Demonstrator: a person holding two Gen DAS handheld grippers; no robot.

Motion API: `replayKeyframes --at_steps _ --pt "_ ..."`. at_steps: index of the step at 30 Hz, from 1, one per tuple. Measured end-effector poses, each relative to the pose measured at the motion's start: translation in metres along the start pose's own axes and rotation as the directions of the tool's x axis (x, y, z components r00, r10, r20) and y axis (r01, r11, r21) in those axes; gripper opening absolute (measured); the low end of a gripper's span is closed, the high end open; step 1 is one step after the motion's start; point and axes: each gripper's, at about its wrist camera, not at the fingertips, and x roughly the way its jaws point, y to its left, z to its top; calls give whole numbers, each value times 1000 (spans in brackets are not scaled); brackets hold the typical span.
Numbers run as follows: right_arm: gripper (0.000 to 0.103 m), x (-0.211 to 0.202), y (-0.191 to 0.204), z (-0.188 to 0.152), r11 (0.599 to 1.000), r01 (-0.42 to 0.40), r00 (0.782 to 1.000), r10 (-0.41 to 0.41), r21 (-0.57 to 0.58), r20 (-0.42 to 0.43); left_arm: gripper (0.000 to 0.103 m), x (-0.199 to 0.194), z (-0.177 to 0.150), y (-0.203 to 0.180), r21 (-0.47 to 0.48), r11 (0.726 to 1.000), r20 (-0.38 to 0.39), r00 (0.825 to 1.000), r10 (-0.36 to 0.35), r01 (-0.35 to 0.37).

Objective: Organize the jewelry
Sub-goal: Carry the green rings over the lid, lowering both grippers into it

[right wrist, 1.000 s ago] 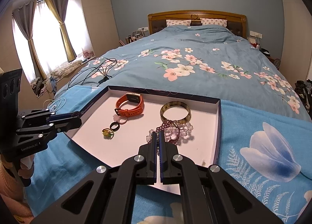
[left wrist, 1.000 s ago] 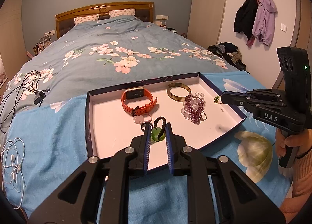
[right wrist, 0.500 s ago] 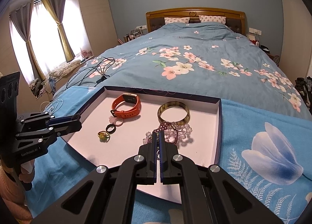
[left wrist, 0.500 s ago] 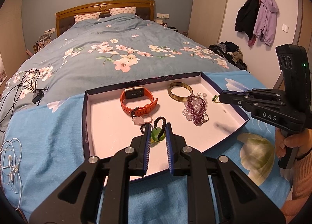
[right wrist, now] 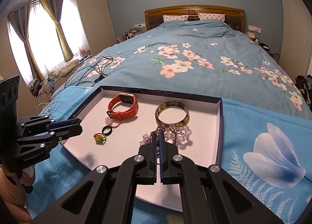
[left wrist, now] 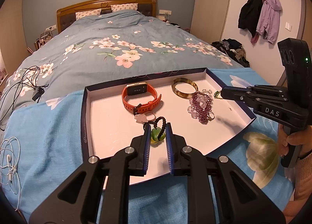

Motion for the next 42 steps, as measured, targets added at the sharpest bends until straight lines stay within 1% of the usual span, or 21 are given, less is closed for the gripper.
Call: replayKeyframes --at_steps 18,31,42 --pt "1 20 -3 4 1000 8 999 -7 16 -37 15 17 2 2 -14 1000 -36 999 8 -8" --pt "1 27 0 6 1000 12 999 -11 19 -50 15 29 0 4 -27 999 -62 998 17 -19" --pt "1 42 -1 5 999 35 996 -33 28 -78 16 39 -2 4 -35 999 -84 996 18 -21"
